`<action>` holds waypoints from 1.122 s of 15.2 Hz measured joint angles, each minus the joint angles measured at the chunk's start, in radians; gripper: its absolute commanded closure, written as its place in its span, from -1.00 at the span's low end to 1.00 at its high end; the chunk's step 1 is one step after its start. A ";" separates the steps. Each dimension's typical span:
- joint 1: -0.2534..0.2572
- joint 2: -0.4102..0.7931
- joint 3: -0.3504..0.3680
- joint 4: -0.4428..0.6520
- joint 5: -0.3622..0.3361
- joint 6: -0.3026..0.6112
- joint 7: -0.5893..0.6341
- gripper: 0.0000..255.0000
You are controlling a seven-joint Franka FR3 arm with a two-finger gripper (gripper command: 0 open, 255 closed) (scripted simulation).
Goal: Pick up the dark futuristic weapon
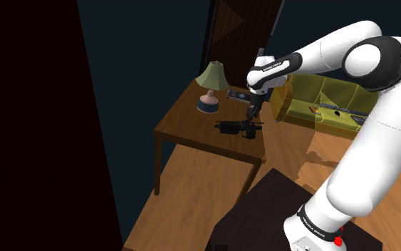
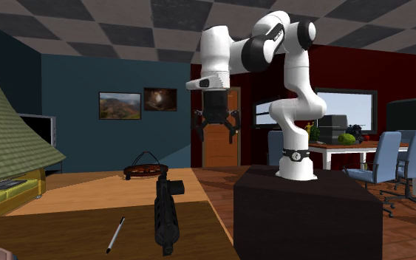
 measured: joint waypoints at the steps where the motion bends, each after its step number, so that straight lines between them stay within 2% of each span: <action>1: -0.008 0.047 0.000 0.033 0.017 0.012 -0.025 -1.00; 6: -0.062 0.264 0.015 0.215 0.085 0.031 -0.139 -1.00; 14: -0.169 0.596 0.062 0.581 0.145 -0.012 -0.262 -1.00; 17: -0.183 0.653 0.072 0.640 0.151 -0.014 -0.270 -1.00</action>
